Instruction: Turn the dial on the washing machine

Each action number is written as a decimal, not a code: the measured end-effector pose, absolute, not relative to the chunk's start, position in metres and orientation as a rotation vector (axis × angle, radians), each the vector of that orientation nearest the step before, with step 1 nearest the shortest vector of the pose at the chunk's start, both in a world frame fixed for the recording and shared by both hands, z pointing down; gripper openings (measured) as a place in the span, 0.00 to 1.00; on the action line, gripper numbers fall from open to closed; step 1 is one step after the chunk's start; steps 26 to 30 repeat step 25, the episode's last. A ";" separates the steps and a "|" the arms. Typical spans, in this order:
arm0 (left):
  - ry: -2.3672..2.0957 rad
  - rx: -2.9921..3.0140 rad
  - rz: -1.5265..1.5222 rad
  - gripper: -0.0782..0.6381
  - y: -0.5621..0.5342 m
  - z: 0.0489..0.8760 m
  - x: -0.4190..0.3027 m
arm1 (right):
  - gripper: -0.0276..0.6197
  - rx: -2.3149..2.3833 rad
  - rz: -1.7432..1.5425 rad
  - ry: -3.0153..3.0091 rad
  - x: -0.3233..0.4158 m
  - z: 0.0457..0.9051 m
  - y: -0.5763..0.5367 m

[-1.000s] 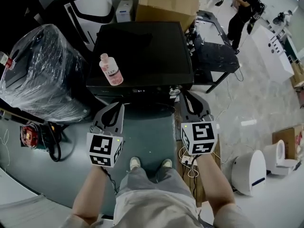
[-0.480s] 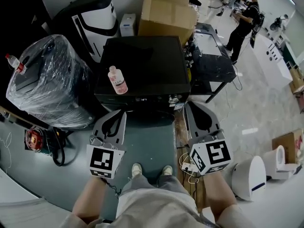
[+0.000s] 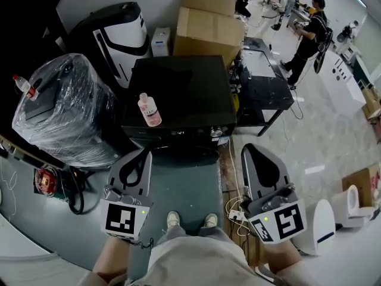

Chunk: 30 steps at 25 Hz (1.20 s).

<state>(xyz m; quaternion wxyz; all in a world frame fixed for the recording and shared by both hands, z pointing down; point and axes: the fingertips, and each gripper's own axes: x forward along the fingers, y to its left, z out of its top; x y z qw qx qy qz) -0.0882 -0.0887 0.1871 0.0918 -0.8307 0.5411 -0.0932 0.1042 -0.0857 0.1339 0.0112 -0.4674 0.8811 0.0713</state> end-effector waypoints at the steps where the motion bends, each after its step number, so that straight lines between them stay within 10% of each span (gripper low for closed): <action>1: 1.607 -2.454 -0.284 0.14 -0.087 0.185 -0.089 | 0.09 -1.438 0.212 2.757 0.104 0.132 -0.084; 30: 1.607 -2.479 -0.207 0.14 -0.085 0.168 -0.097 | 0.09 -1.419 0.200 2.777 0.102 0.136 -0.084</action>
